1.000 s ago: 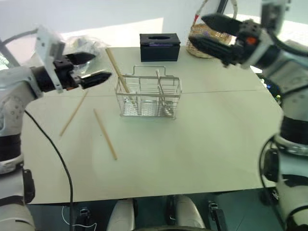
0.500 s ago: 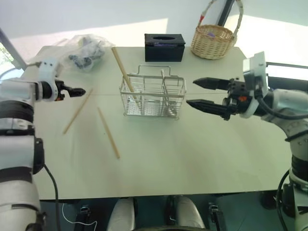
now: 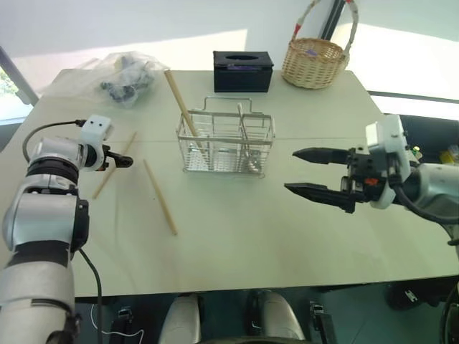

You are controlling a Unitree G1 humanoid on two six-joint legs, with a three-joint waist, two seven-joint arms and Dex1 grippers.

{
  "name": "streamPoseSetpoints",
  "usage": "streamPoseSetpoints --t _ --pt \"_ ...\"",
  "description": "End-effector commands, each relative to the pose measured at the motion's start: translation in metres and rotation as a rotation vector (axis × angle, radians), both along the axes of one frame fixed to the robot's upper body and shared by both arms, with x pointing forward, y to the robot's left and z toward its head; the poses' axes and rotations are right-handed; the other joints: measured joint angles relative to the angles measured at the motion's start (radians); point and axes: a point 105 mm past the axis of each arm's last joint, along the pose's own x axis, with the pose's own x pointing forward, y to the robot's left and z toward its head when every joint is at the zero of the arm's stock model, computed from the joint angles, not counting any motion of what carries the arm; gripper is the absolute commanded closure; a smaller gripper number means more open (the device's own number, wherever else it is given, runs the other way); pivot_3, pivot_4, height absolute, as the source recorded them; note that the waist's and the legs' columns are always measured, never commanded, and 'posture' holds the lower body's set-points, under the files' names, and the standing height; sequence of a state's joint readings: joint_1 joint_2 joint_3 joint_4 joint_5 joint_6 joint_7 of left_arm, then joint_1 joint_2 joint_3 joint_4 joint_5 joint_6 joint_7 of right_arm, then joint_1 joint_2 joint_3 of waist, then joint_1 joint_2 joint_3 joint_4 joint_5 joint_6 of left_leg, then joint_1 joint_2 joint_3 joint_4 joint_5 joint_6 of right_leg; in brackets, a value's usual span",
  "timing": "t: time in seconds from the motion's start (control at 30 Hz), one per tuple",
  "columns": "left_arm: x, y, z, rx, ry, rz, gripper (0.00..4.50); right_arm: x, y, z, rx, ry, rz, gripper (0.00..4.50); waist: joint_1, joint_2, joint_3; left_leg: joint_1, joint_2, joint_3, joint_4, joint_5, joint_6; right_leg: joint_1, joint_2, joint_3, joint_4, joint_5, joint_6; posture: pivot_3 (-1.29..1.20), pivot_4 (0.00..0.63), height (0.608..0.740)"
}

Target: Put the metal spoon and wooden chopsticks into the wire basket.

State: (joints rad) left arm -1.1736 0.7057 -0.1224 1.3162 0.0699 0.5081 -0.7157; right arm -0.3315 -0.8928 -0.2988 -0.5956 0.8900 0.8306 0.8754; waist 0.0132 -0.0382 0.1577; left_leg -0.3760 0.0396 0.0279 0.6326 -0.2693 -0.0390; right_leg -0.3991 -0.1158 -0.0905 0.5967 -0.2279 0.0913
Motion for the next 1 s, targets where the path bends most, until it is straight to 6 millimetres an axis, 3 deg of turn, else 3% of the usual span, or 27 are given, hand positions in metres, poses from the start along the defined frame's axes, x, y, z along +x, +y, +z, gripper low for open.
streamPoseSetpoints --t 0.03,0.1,0.3,0.33,0.57,0.7,0.83,0.87,1.0 --pt "0.001 0.002 0.005 -0.008 -0.013 0.013 0.25 -0.003 -0.001 0.014 0.006 -0.053 -0.002 1.04 0.0 0.0 0.0 0.0 0.0 0.0 0.0 0.0 0.0 0.0 0.0 0.0 0.0 0.0 0.0 0.0 0.15 0.712" --pt "0.001 0.001 0.006 -0.03 -0.014 0.021 0.92 -0.003 -0.002 0.014 0.003 -0.054 -0.005 1.02 0.0 0.0 0.0 0.0 0.0 0.0 0.0 0.0 0.0 0.0 0.0 0.0 0.0 0.0 0.0 0.0 0.15 0.712" --pt "-0.001 0.004 0.007 -0.053 -0.011 0.05 4.11 0.0 -0.003 0.016 0.013 -0.054 -0.006 1.02 0.0 0.0 0.0 0.0 0.0 0.0 0.0 0.0 0.0 0.0 0.0 0.0 0.0 0.0 0.0 0.0 0.15 0.712" --pt "-0.001 0.005 0.007 -0.053 -0.011 0.052 4.47 0.0 -0.003 0.016 0.015 -0.054 -0.007 1.02 0.0 0.0 0.0 0.0 0.0 0.0 0.0 0.0 0.0 0.0 0.0 0.0 0.0 0.0 0.0 0.0 0.15 0.712" --pt "-0.004 0.01 0.007 -0.064 -0.008 0.088 4.47 0.003 -0.004 0.018 0.025 -0.056 -0.011 1.02 0.0 0.0 0.0 0.0 0.0 0.001 0.0 0.0 0.0 0.0 0.0 0.0 0.0 0.0 0.0 0.0 0.15 0.712" --pt "0.004 0.011 0.026 -0.093 -0.11 0.109 4.47 0.004 -0.006 0.016 0.023 -0.053 -0.018 1.02 0.0 0.0 0.0 0.0 0.0 0.001 0.0 0.0 0.0 0.0 0.0 0.0 0.0 0.0 0.0 0.0 0.15 0.712" --pt "0.027 0.005 0.099 -0.13 -0.499 0.052 4.47 0.006 -0.011 0.015 0.006 -0.052 -0.042 1.02 0.002 -0.002 0.001 0.0 0.0 0.0 0.0 0.0 0.0 0.0 0.0 0.0 0.0 0.0 0.0 0.0 0.15 0.712" --pt "0.028 0.004 0.107 -0.148 -0.544 0.049 4.47 0.006 -0.012 0.015 0.007 -0.052 -0.044 1.02 0.002 -0.003 0.0 -0.001 0.0 0.0 0.0 0.0 0.0 0.0 -0.001 0.0 0.0 0.0 0.0 0.0 0.15 0.712" --pt "0.015 -0.012 0.216 -0.507 -1.015 -0.006 4.47 0.005 -0.009 0.013 0.035 -0.034 -0.06 1.02 0.001 -0.003 0.0 -0.001 -0.001 0.001 0.0 0.0 0.0 0.0 -0.002 -0.001 0.0 0.0 0.0 0.0 0.15 0.712"
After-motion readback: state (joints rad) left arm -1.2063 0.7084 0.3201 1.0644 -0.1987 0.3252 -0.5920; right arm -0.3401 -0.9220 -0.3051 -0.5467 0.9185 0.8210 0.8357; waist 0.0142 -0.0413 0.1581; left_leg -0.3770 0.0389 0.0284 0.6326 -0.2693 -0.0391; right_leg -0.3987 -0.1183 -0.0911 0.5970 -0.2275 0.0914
